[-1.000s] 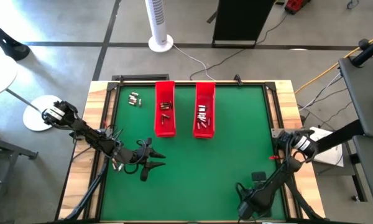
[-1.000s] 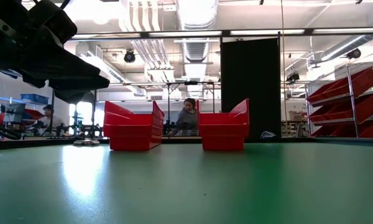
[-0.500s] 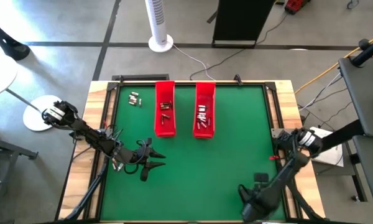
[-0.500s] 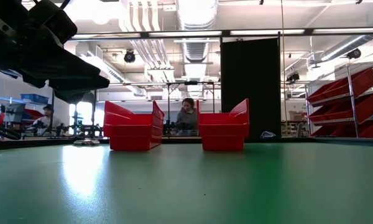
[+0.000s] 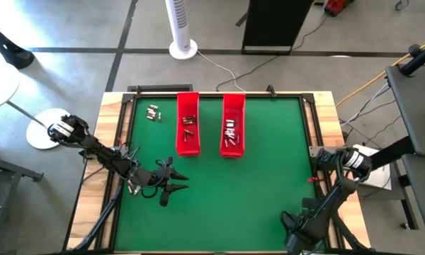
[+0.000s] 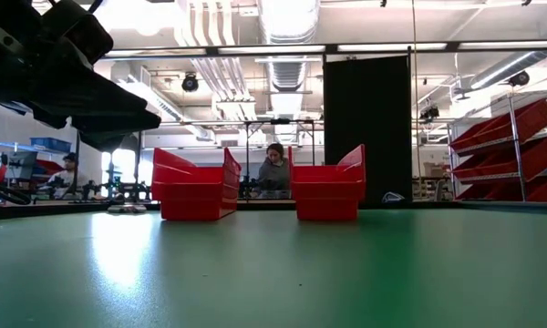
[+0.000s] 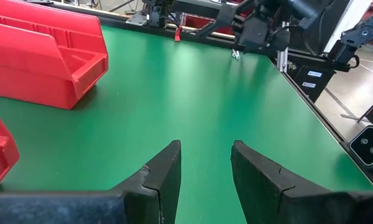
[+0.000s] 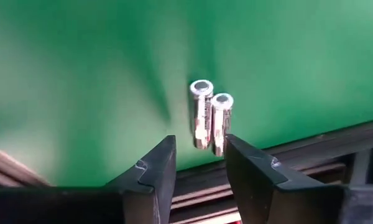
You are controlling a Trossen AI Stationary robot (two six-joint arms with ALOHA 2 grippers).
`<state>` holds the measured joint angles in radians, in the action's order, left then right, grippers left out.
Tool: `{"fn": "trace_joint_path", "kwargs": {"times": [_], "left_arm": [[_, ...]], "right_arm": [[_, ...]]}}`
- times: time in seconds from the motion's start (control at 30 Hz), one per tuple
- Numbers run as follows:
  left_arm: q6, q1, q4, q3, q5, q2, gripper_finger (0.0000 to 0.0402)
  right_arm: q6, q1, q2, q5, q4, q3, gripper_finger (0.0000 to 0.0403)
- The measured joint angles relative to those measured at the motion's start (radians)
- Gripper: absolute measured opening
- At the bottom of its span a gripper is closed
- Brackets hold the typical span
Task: Sort batteries
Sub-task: Put the silver battery into the right red bin
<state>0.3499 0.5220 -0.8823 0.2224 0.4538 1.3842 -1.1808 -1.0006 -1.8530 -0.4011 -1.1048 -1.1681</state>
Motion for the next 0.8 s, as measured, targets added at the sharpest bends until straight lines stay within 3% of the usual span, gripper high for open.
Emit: {"fn": "trace_joint_path", "kwargs": {"times": [0.33, 0.8], "left_arm": [[0.000, 0.000, 0.000, 0.000, 0.000, 0.000, 0.0121], [-0.043, 0.000, -0.008, 0.000, 0.000, -0.007, 0.0121]], "right_arm": [[0.018, 0.062, 0.008, -0.062, 0.097, 0.093, 0.0127], [0.027, 0.211, 0.050, 0.054, 0.118, 0.096, 0.0054]]}}
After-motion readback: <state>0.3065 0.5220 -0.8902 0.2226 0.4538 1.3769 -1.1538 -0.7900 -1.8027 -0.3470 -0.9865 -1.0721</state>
